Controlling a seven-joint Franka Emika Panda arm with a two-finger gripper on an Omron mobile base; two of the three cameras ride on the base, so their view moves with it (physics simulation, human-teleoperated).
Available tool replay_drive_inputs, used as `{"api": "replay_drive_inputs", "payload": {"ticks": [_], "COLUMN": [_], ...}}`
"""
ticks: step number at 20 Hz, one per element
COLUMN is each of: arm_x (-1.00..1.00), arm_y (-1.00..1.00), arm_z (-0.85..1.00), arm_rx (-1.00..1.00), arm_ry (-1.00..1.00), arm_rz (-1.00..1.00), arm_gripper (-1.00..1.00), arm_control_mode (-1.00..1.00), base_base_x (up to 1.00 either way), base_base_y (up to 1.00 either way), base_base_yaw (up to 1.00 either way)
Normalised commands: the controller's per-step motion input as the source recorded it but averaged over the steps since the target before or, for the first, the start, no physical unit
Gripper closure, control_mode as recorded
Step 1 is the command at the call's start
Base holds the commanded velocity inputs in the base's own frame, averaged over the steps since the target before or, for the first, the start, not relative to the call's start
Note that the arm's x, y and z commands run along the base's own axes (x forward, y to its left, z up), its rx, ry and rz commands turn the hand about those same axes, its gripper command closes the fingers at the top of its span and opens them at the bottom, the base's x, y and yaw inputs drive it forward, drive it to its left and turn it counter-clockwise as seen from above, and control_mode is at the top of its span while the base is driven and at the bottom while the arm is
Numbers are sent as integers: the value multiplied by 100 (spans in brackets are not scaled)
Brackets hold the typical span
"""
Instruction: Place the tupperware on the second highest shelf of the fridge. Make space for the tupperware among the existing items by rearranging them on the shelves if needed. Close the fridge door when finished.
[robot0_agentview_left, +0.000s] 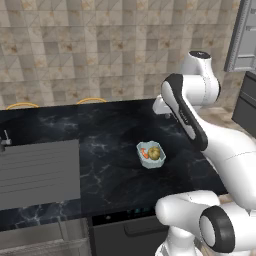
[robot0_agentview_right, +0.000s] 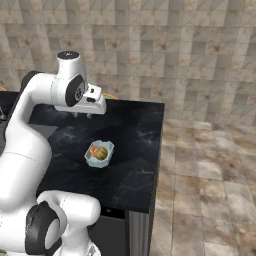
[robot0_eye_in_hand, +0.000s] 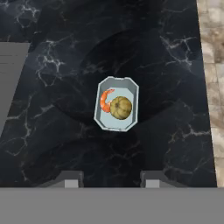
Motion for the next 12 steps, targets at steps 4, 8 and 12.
{"api": "replay_drive_inputs", "payload": {"ticks": [4, 8, 12], "arm_x": [-3, -13, -15], "arm_y": [-9, -15, -16], "arm_z": [-21, -29, -73], "arm_rx": [0, 0, 0], "arm_ry": [0, 16, 15], "arm_rz": [0, 0, 0], "arm_gripper": [-100, -100, -100], "arm_control_mode": [-100, -100, -100], "base_base_x": [0, 0, 0], "base_base_y": [0, 0, 0], "base_base_yaw": [0, 0, 0]}}
